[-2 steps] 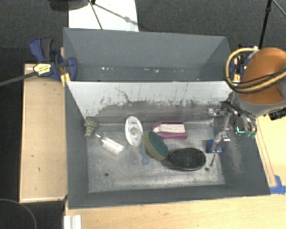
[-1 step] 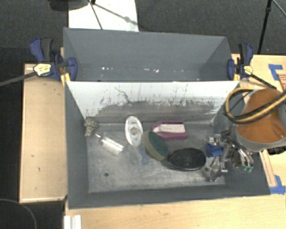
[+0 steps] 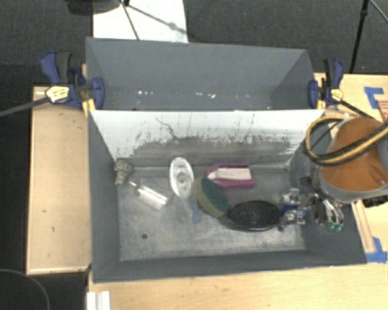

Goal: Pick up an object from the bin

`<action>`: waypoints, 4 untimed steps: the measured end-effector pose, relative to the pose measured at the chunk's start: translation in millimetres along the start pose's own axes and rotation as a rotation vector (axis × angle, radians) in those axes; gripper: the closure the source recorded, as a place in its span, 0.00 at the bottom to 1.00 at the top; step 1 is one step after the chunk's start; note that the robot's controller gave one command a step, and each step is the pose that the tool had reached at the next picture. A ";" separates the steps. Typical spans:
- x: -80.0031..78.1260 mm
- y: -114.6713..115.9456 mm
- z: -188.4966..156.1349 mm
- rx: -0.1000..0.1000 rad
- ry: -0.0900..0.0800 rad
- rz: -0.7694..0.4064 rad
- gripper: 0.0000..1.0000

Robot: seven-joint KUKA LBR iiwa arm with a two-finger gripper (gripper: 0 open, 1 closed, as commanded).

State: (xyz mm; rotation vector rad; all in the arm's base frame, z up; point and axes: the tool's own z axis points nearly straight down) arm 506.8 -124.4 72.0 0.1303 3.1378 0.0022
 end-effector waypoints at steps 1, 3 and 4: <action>-16.9 5.3 -128.1 0.003 -0.010 -0.140 1.00; 32.1 60.4 -16.3 -0.002 0.001 -0.280 0.00; 30.7 58.1 -18.8 0.001 -0.001 -0.282 1.00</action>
Offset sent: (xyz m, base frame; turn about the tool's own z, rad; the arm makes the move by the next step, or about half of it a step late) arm 0.0142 0.0037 0.1231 -0.1404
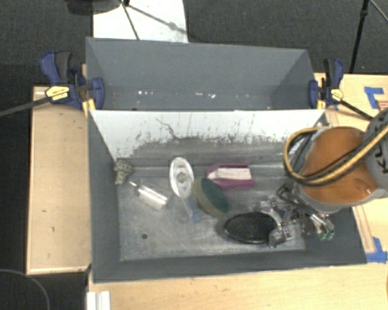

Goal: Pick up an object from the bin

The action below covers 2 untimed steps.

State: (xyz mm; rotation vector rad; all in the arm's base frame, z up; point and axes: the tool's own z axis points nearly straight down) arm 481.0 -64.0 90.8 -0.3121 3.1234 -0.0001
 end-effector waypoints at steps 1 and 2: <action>-16.3 -3.2 -123.5 0.003 -0.008 -0.013 1.00; -29.2 -39.9 -151.6 0.003 -0.003 -0.323 1.00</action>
Offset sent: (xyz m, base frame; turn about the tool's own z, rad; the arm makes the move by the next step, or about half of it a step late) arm 0.0138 0.0002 0.1189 -0.0167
